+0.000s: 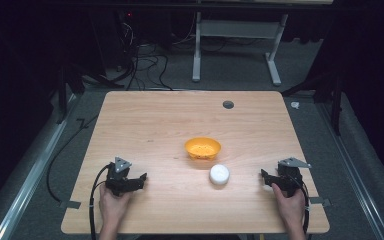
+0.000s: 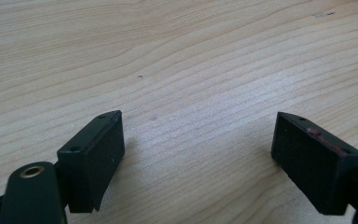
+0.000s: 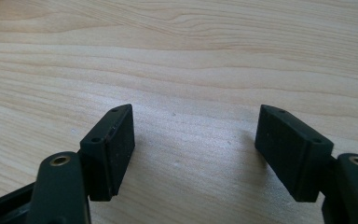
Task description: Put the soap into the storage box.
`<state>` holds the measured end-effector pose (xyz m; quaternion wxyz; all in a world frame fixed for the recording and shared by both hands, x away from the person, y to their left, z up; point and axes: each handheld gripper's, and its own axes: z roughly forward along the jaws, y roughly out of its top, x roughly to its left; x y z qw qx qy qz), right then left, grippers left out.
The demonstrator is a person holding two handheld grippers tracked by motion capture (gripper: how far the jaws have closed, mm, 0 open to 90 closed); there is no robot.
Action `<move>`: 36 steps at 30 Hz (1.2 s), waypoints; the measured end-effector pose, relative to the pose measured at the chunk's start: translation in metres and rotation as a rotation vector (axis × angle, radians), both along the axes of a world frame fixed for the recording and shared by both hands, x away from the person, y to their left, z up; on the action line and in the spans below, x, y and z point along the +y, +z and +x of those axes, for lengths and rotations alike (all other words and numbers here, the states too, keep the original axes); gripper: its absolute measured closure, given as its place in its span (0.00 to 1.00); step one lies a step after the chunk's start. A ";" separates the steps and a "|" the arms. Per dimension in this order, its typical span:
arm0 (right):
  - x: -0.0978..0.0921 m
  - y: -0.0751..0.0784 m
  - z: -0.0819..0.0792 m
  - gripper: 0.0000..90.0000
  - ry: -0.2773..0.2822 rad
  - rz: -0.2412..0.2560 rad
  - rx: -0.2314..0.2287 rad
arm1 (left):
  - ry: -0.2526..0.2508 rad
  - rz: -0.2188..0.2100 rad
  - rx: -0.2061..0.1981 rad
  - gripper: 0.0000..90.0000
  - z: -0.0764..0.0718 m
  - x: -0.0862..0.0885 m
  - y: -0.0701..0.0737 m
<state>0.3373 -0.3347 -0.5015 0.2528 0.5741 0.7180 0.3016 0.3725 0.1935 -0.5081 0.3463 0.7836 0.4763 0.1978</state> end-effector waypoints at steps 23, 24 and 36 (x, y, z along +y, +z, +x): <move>0.002 0.000 0.001 0.22 0.074 0.002 0.020 | 0.007 0.001 -0.001 0.21 0.000 0.000 0.000; 0.002 0.000 0.002 0.21 0.077 0.002 0.021 | 0.007 0.001 -0.001 0.21 0.000 0.000 0.000; 0.001 0.000 -0.002 0.23 0.063 0.009 0.017 | 0.008 0.001 -0.001 0.21 0.000 0.000 0.000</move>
